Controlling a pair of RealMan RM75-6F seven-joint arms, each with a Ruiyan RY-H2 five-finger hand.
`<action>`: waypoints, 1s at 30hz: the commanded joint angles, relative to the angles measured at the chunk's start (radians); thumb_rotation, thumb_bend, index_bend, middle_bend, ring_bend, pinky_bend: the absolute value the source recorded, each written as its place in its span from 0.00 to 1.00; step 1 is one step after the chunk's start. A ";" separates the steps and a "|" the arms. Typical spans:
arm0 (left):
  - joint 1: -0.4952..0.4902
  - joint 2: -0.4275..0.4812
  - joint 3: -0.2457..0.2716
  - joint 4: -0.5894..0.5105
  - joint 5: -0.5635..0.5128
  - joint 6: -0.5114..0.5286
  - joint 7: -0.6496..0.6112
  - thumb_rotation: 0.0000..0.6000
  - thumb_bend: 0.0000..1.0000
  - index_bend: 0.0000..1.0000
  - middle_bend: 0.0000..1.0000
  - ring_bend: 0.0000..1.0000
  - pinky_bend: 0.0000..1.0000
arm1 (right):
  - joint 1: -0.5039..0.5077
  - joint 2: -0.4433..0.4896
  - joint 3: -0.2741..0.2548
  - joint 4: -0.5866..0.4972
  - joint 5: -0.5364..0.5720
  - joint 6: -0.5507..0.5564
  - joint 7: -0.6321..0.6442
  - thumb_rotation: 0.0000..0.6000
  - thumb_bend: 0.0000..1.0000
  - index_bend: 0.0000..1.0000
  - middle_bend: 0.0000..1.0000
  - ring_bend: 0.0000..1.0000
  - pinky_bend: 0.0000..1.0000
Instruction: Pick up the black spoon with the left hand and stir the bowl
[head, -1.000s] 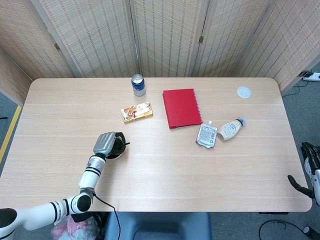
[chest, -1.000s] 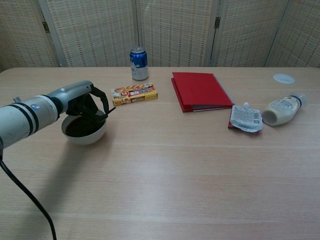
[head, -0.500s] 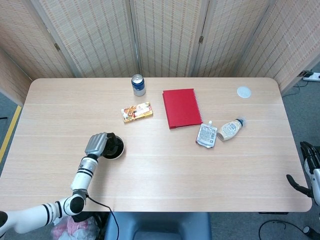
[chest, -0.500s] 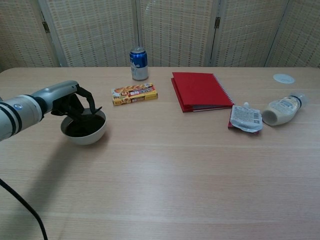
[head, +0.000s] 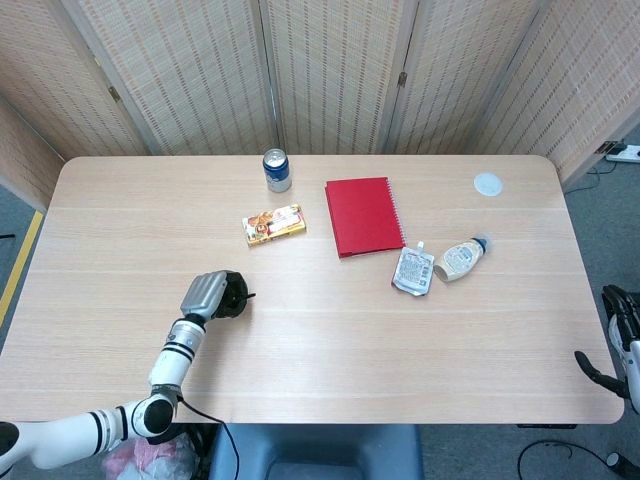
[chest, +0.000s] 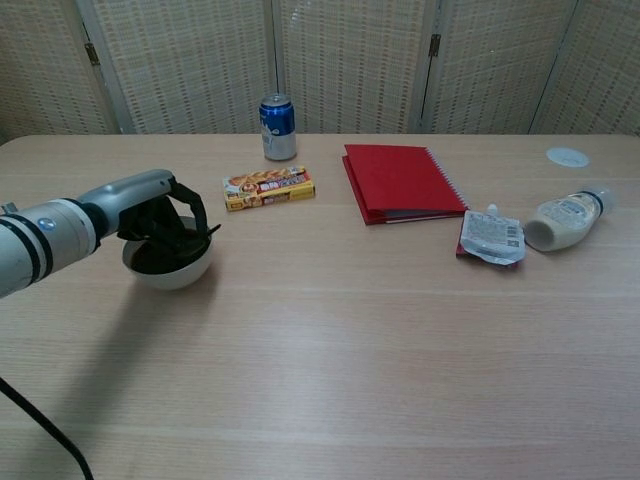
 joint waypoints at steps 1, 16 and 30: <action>-0.020 -0.021 -0.017 0.033 -0.018 -0.012 0.004 1.00 0.48 0.68 1.00 0.94 1.00 | -0.004 0.000 -0.001 0.001 0.000 0.005 0.003 1.00 0.14 0.00 0.11 0.15 0.08; -0.029 0.010 -0.031 0.067 -0.056 -0.031 0.010 1.00 0.48 0.68 1.00 0.94 1.00 | -0.007 -0.009 0.001 0.013 -0.001 0.007 0.009 1.00 0.14 0.00 0.11 0.15 0.08; 0.008 0.052 0.032 -0.031 0.017 -0.008 0.008 1.00 0.48 0.68 1.00 0.94 1.00 | -0.002 -0.012 0.001 0.018 -0.004 -0.002 0.012 1.00 0.14 0.00 0.11 0.15 0.08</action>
